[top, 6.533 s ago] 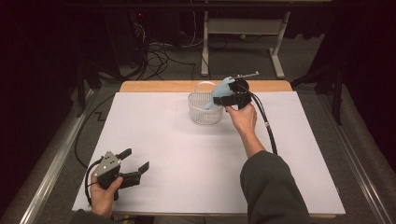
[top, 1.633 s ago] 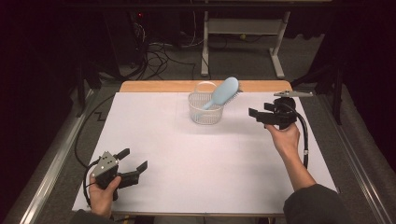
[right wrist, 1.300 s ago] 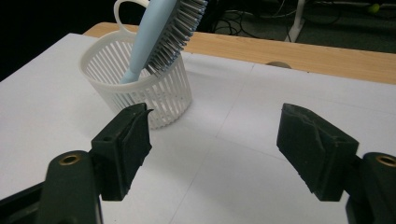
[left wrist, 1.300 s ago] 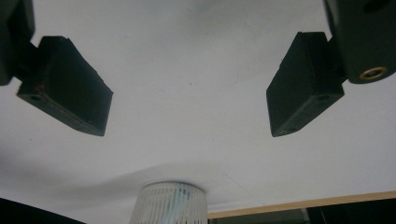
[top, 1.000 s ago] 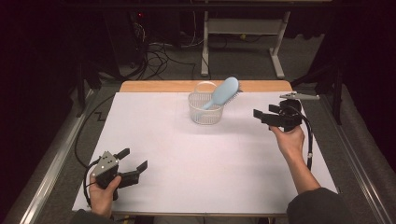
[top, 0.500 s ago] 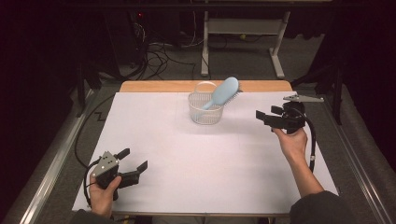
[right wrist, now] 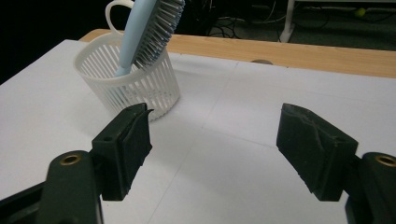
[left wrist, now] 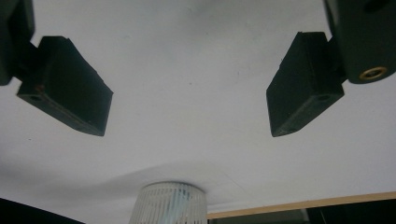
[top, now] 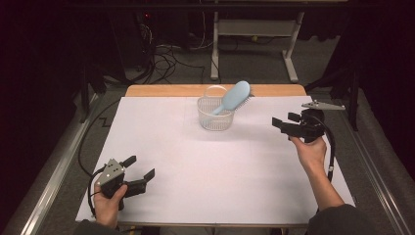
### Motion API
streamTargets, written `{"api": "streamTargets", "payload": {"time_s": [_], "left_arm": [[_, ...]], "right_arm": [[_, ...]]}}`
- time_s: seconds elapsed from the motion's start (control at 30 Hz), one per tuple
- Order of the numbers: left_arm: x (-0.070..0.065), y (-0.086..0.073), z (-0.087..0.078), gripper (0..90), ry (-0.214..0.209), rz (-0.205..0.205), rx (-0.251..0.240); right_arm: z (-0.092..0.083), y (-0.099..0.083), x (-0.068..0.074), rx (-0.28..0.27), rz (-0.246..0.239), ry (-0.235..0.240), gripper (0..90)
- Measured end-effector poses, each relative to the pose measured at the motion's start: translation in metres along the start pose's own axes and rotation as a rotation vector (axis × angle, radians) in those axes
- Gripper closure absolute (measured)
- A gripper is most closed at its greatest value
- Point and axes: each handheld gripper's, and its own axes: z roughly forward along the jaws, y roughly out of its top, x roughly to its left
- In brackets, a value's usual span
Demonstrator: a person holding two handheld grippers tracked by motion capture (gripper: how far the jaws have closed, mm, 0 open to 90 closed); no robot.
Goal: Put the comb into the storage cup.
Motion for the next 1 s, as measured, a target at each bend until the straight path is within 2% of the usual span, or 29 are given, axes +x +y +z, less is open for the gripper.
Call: {"api": "streamTargets", "payload": {"time_s": [1.0], "left_arm": [[0.000, 0.000, 0.000, 15.3, 0.002, -0.005, -0.002]], "right_arm": [[-0.011, -0.009, -0.005, -0.015, 0.005, -0.004, 26.8]]}}
